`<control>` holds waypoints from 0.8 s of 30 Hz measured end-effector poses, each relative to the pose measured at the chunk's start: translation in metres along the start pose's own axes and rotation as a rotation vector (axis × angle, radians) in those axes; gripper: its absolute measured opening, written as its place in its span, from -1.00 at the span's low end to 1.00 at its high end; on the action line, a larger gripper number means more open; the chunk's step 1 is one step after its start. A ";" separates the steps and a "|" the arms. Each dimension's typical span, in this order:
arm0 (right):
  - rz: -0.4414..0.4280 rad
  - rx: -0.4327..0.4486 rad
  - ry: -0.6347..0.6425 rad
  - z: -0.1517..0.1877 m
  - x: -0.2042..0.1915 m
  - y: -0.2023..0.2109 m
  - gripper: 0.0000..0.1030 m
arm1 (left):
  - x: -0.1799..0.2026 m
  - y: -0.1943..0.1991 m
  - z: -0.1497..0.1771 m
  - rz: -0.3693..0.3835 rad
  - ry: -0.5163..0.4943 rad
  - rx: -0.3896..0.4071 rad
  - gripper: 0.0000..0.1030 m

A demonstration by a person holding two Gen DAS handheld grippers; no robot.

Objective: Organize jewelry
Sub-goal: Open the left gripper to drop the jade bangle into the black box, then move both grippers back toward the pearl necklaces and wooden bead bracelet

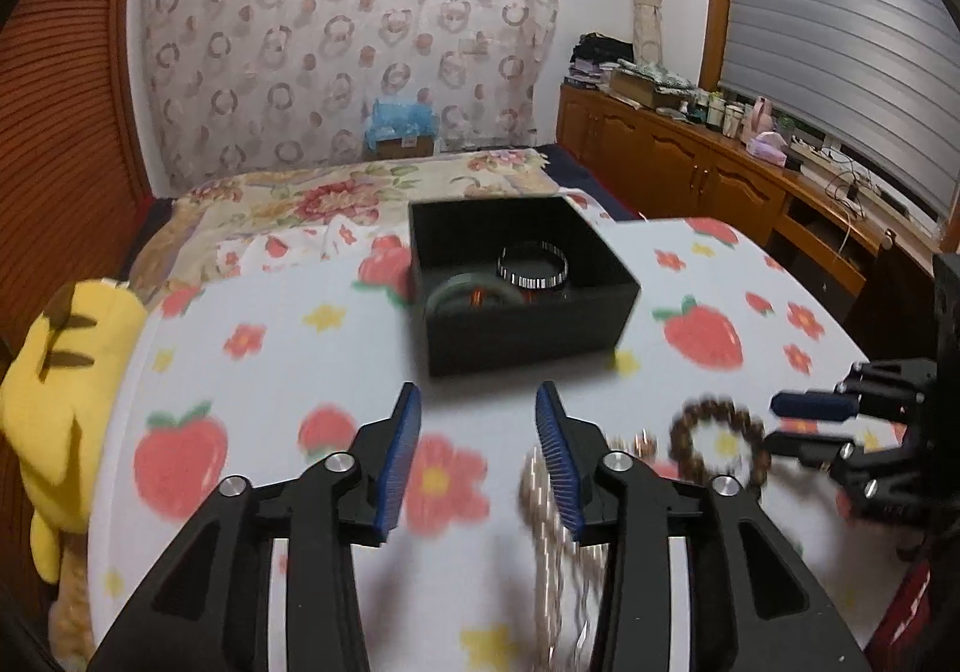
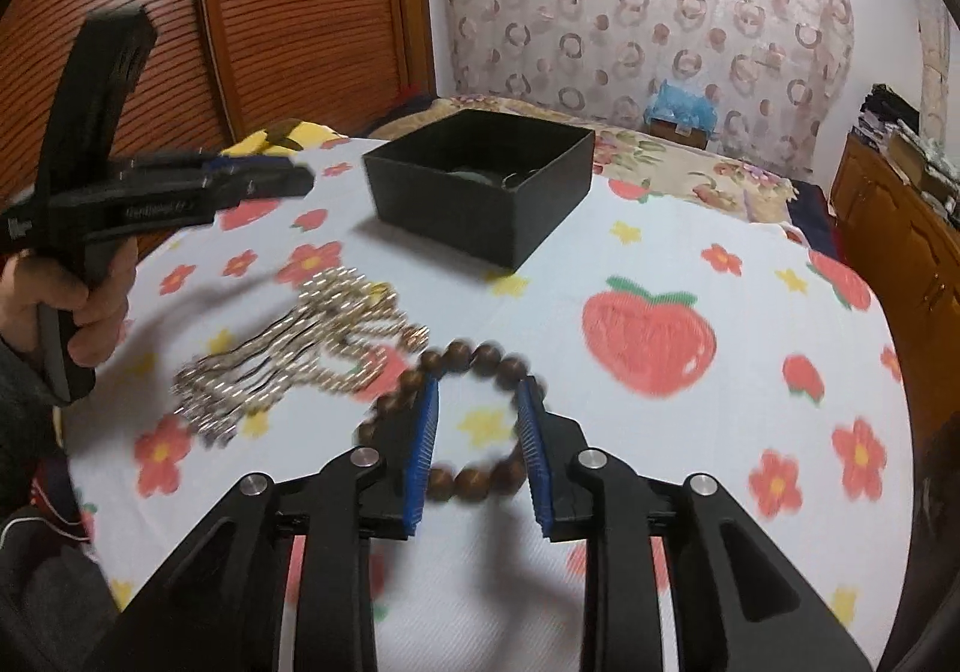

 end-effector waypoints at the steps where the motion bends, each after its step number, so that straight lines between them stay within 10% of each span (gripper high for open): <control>1: -0.001 0.001 -0.006 0.002 -0.002 0.002 -0.42 | -0.001 0.003 0.006 -0.004 -0.001 -0.001 -0.09; 10: -0.007 0.018 -0.075 0.031 -0.014 0.017 -0.35 | 0.003 0.018 0.059 -0.018 0.018 -0.058 0.27; 24: -0.012 0.012 -0.082 0.046 -0.019 0.009 -0.31 | 0.029 0.009 0.096 -0.005 0.008 -0.150 0.27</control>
Point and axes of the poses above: each gripper's, at about its wrist camera, not at the fingertips, and y roughly against the way its jaws point, x to its right, z to its underside, the point moved 7 cm from there along -y, roughly the way its jaws point, and after that the axes turned 10 degrees about -x, right-handed, at the moved point
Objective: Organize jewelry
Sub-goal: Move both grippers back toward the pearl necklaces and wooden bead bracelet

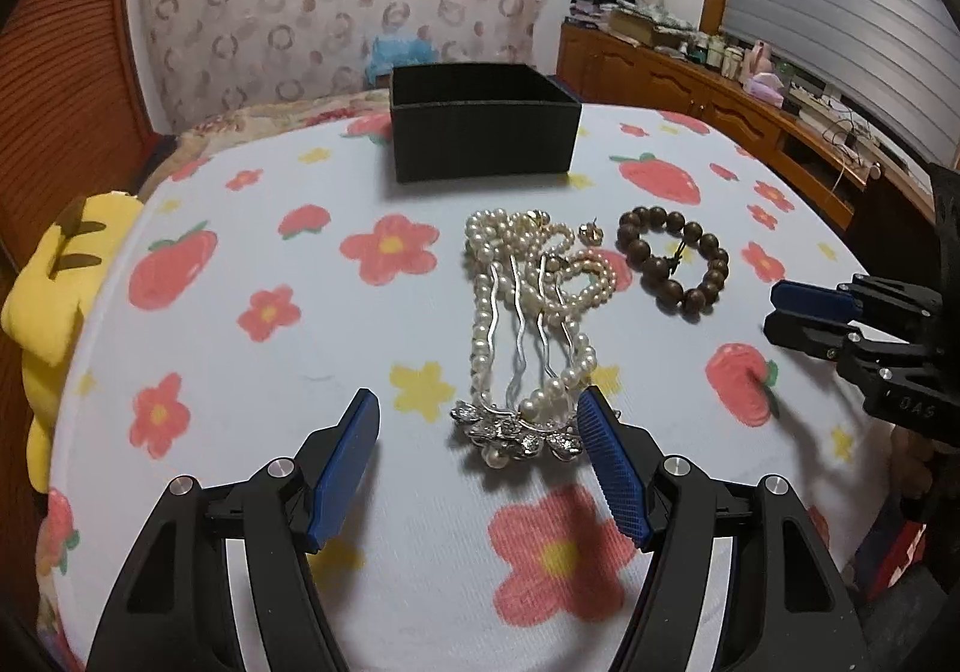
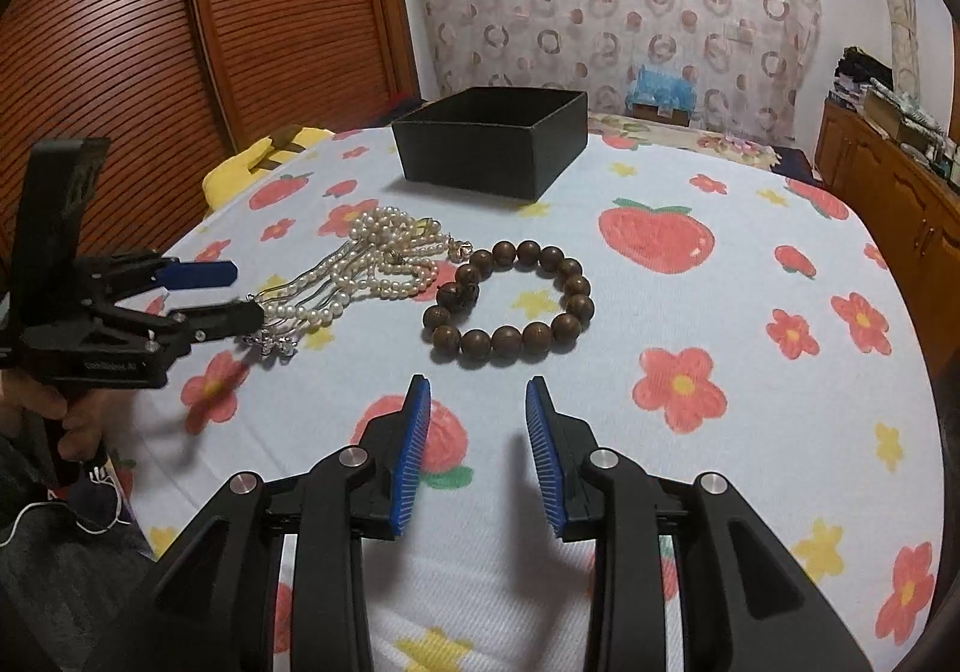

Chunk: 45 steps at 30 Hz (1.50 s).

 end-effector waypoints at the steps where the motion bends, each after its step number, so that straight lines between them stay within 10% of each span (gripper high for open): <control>1: -0.002 0.001 -0.001 0.000 0.000 0.000 -0.31 | 0.000 -0.001 0.000 -0.001 -0.001 -0.001 0.27; 26: 0.006 -0.006 0.027 -0.002 -0.008 -0.001 -0.30 | -0.064 0.018 0.018 -0.042 0.082 -0.015 0.03; 45: -0.151 -0.078 0.404 -0.050 -0.162 -0.044 -0.57 | -0.091 0.042 0.035 -0.036 0.137 0.042 0.01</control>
Point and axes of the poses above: each gripper's, at about its wrist camera, not at the fingertips, and y roughly against the way its jaws point, x to its right, z to its underside, the point moved 7 cm from there along -y, roughly the way its jaws point, and after that the axes turned 10 degrees about -x, right-handed, at the moved point
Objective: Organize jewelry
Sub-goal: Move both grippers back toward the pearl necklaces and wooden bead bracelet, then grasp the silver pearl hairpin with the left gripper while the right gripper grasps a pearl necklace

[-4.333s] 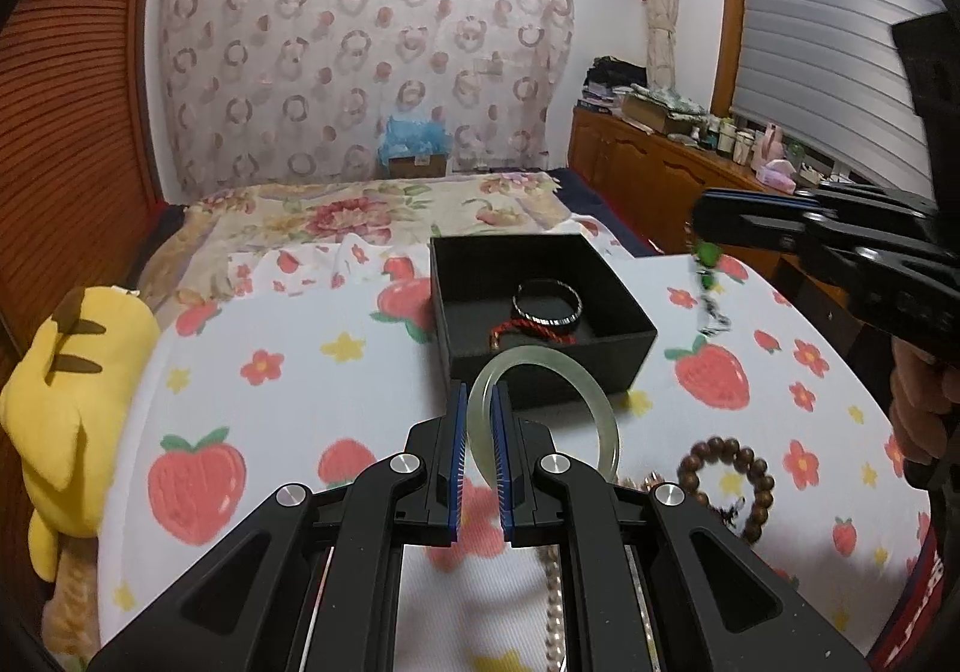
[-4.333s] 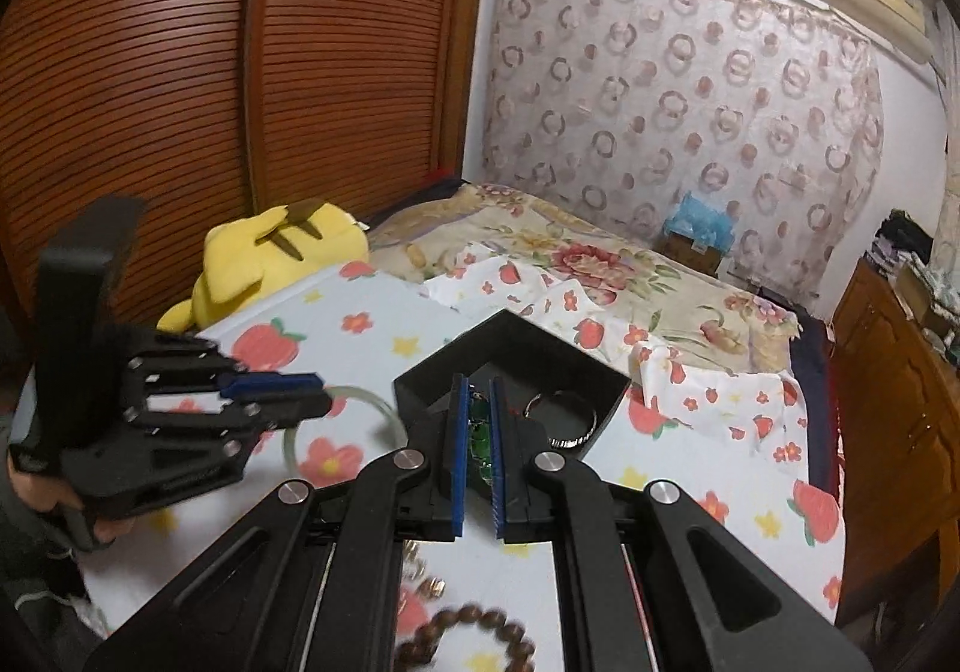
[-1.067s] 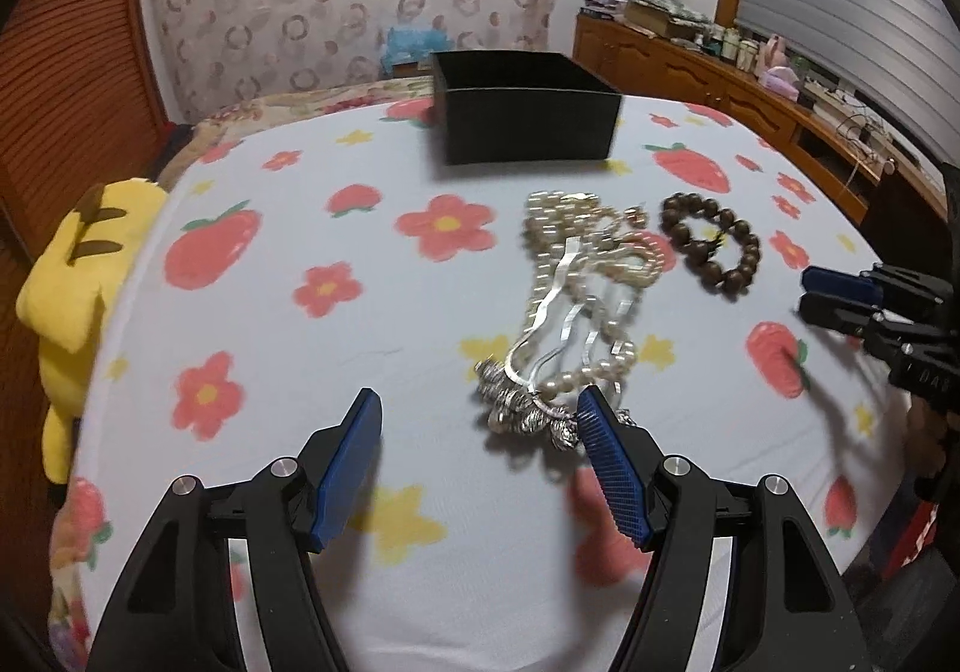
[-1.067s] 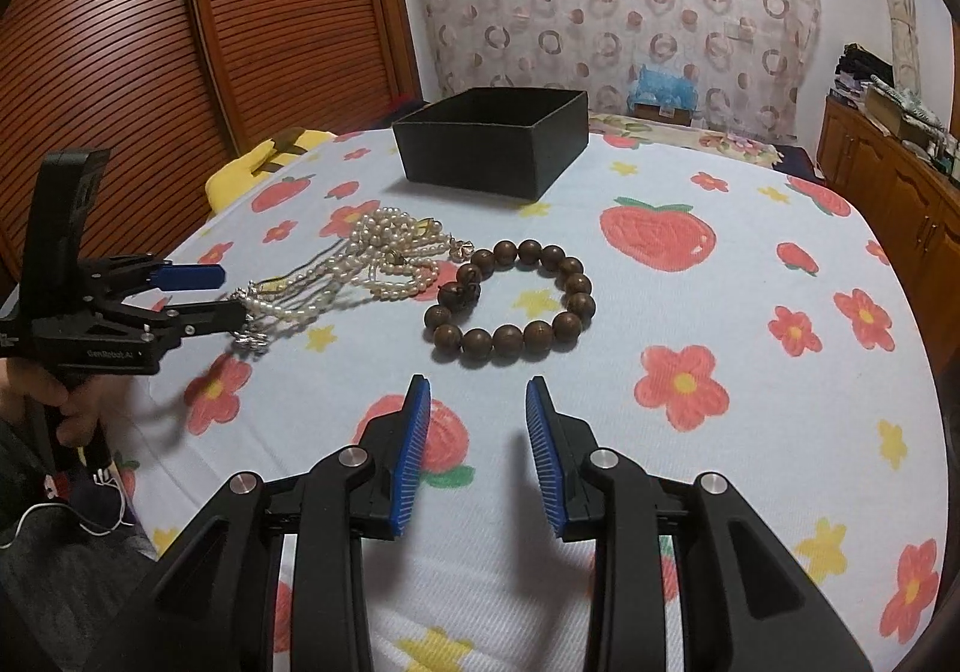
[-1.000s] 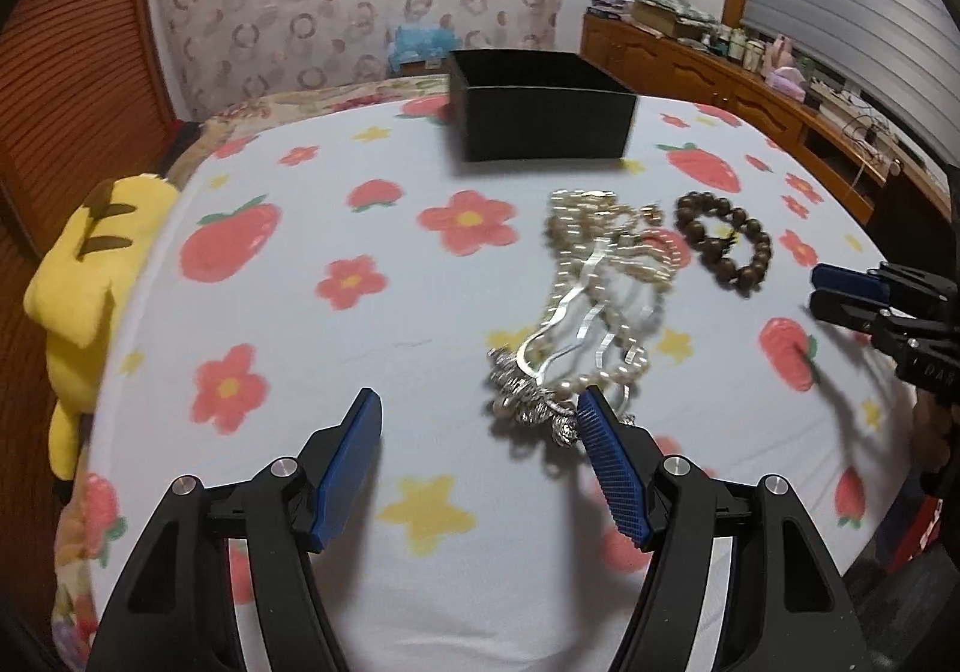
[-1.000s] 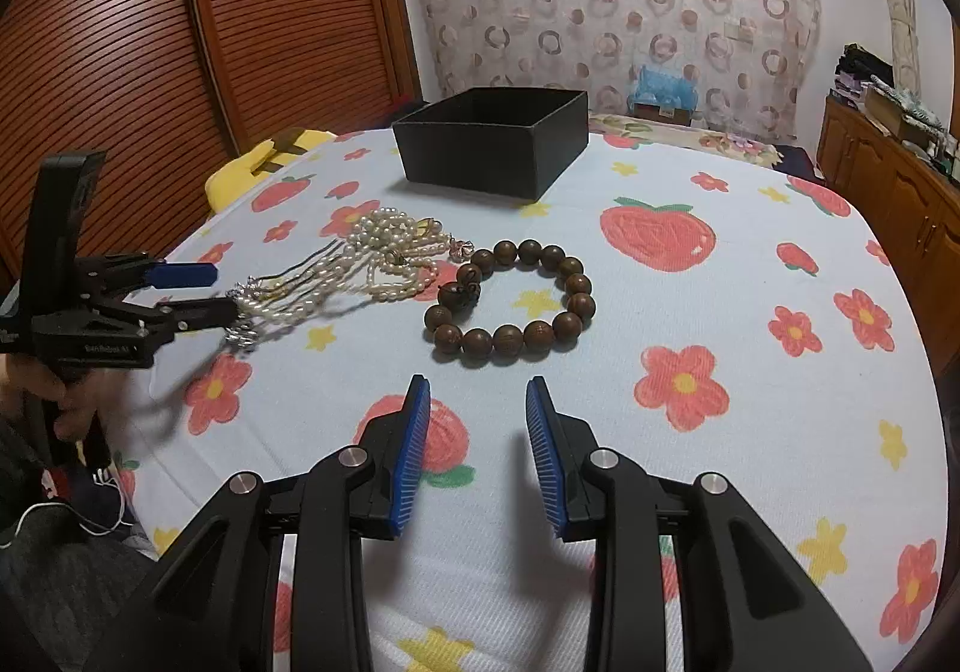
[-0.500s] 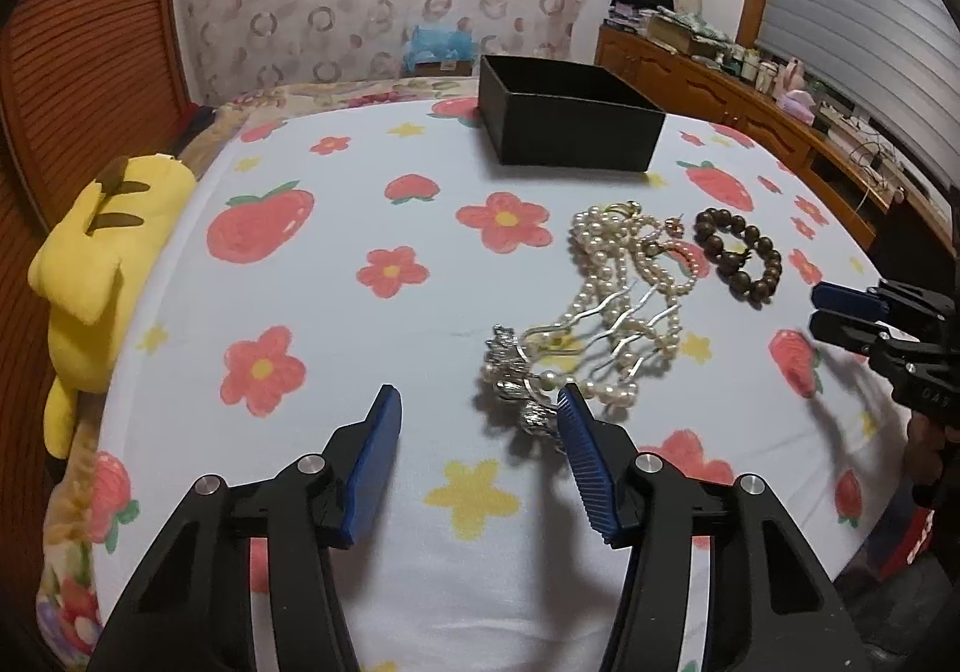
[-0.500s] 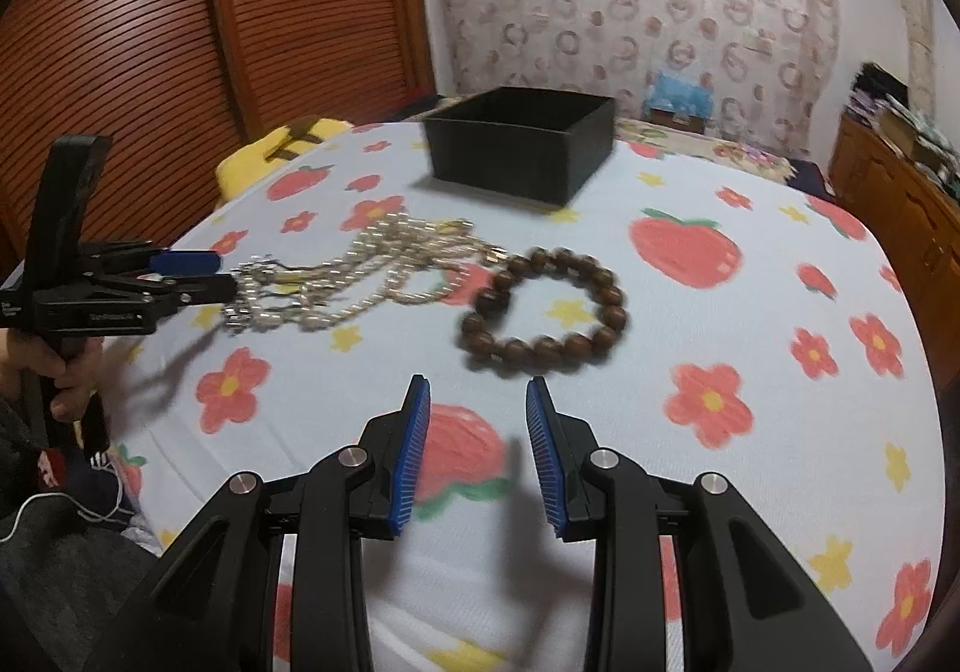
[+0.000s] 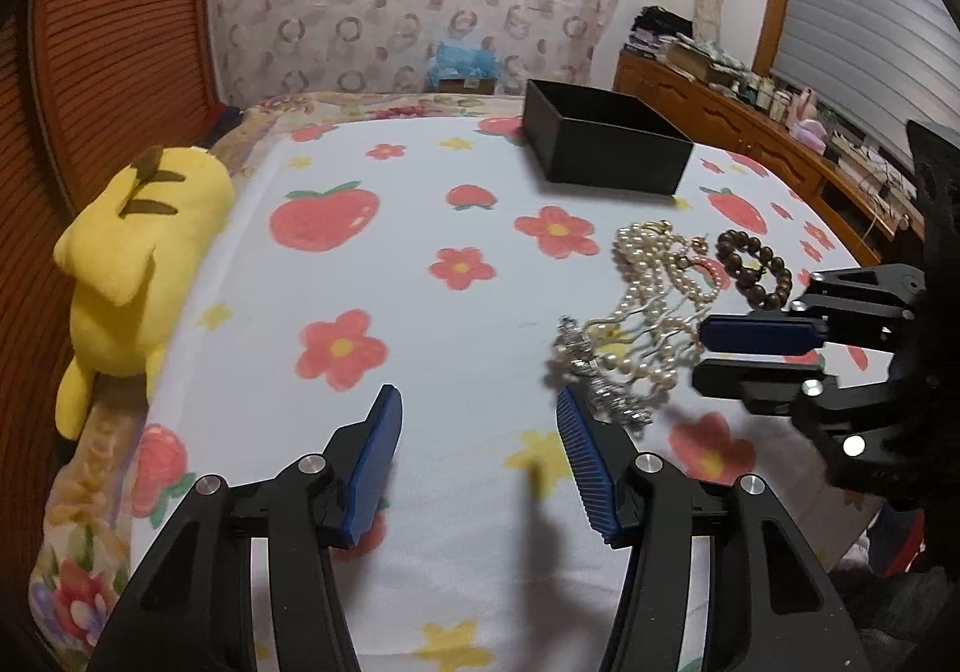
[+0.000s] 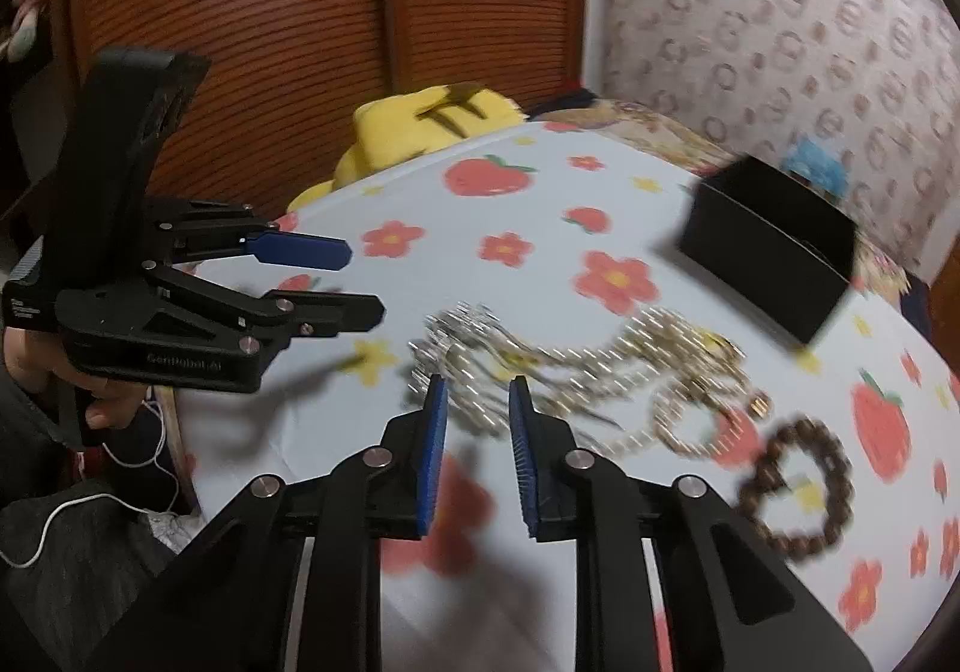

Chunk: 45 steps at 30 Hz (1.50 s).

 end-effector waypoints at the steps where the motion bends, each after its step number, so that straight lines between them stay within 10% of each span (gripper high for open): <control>1: 0.007 -0.011 0.012 -0.003 -0.002 -0.004 -0.57 | -0.003 0.001 0.001 0.003 0.007 0.002 0.01; 29: -0.023 0.024 -0.073 -0.016 0.029 -0.003 -0.84 | 0.043 -0.030 -0.011 0.180 0.002 -0.042 -0.03; 45: 0.056 0.007 -0.100 -0.027 0.060 -0.005 -0.84 | 0.039 -0.037 -0.020 0.111 -0.041 -0.059 -0.14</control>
Point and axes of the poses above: each gripper's, at about its wrist camera, not at the fingertips, and y roughly against the way its jaws point, x to its right, z to its underside, the point moved 7 cm from there along -y, roughly the way its jaws point, and after that the axes turned 10 degrees about -x, right-handed, at the moved point
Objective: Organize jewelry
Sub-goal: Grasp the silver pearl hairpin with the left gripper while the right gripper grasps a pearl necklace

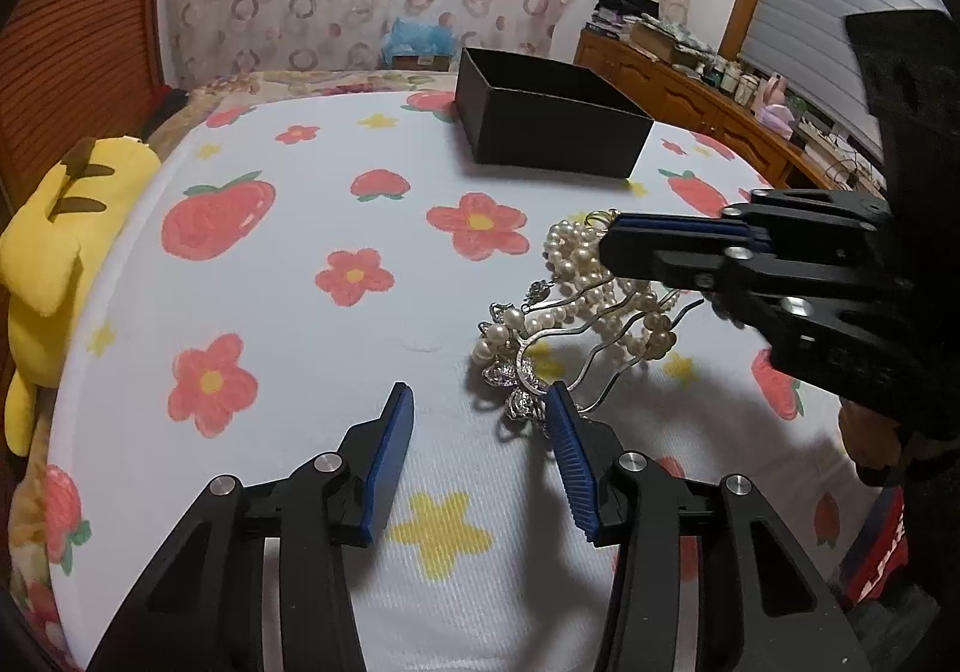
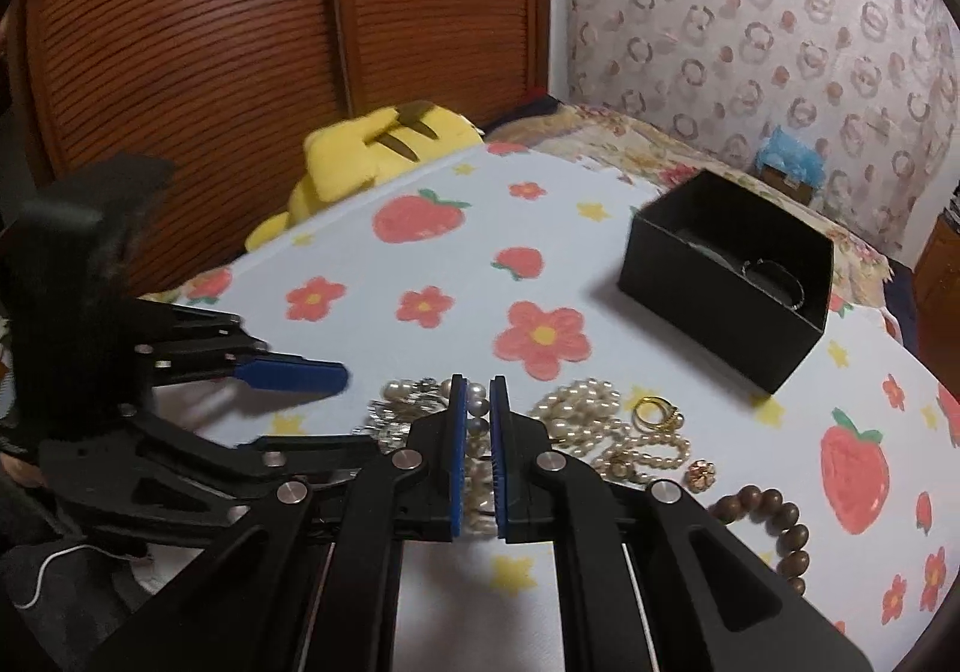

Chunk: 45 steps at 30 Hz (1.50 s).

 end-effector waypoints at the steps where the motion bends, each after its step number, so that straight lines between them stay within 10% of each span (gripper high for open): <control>1: 0.007 -0.015 -0.004 0.000 0.003 -0.005 -0.84 | 0.000 0.000 -0.001 0.002 -0.001 -0.001 -0.14; 23: 0.144 -0.045 0.047 0.029 0.046 0.027 -0.84 | -0.001 -0.003 -0.008 -0.013 -0.014 -0.014 -0.17; 38: 0.144 -0.022 0.018 0.051 0.050 0.040 -0.84 | 0.024 -0.019 -0.027 0.130 -0.004 -0.041 -0.19; 45: 0.125 -0.011 -0.006 0.054 0.051 0.037 -0.83 | 0.029 -0.006 -0.032 0.157 -0.001 0.003 -0.81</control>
Point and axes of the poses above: each gripper's, at about its wrist camera, not at the fingertips, and y roughly against the way its jaws point, x to its right, z to its underside, the point moved 7 cm from there along -y, roughly the way its jaws point, and after that the axes turned 10 degrees about -x, right-handed, at the moved point
